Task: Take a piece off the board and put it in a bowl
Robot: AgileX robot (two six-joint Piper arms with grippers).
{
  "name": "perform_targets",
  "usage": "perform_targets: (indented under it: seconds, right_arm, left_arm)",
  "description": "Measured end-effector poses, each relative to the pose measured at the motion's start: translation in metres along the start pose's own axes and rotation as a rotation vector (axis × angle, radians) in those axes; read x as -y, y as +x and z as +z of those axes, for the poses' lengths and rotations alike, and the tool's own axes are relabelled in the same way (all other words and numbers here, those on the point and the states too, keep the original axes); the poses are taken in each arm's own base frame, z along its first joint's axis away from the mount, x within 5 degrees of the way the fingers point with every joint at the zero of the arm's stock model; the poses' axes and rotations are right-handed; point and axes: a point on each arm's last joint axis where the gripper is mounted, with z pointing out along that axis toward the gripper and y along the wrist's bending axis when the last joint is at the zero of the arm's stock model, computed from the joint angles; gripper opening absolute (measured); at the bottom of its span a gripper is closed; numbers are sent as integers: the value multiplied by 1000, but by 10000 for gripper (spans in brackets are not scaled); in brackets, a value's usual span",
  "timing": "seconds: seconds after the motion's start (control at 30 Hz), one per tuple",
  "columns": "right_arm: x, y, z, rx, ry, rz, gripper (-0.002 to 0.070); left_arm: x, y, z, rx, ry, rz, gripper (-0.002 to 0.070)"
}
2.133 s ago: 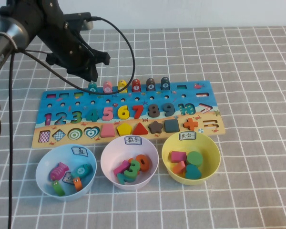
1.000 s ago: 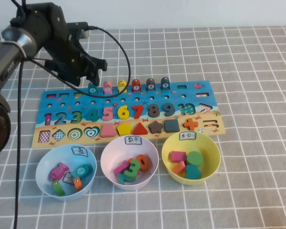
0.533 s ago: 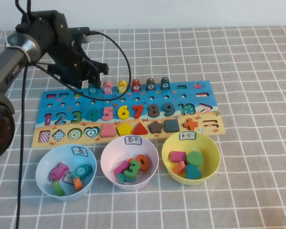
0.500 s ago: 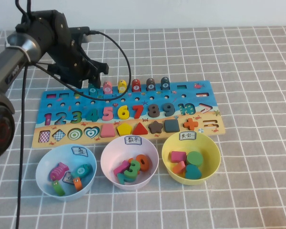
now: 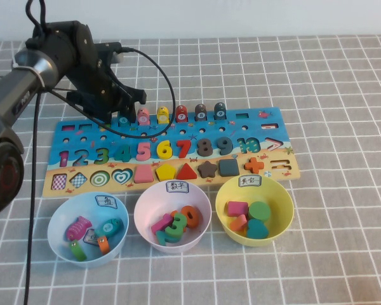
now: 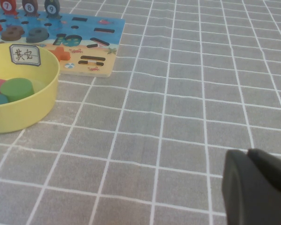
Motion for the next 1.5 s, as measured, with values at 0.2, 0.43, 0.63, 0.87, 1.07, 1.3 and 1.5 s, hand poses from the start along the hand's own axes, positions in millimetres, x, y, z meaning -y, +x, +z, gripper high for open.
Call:
perform_targets:
  seconds: [0.2,0.43,0.63,0.87,1.07,1.3,1.5]
  right_arm:
    - [0,0,0,0,0,0,-17]
    - [0,0,0,0,0,0,-17]
    - [0,0,0,0,0,0,-17]
    - [0,0,0,0,0,0,-17]
    - [0,0,0,0,0,0,-17]
    - [0,0,0,0,0,0,-17]
    - [0,0,0,0,0,0,-17]
  left_arm:
    - [0,0,2,5,0,0,391]
    - [0,0,2,5,0,0,263]
    - [0,0,2,5,2,-1,204]
    - [1,-1,-2,-10,2,1,201]
    - [4,-13,-21,27,13,7,200]
    - [7,-13,-38,-20,15,17,193]
    - [8,-15,-60,2,3,43,191]
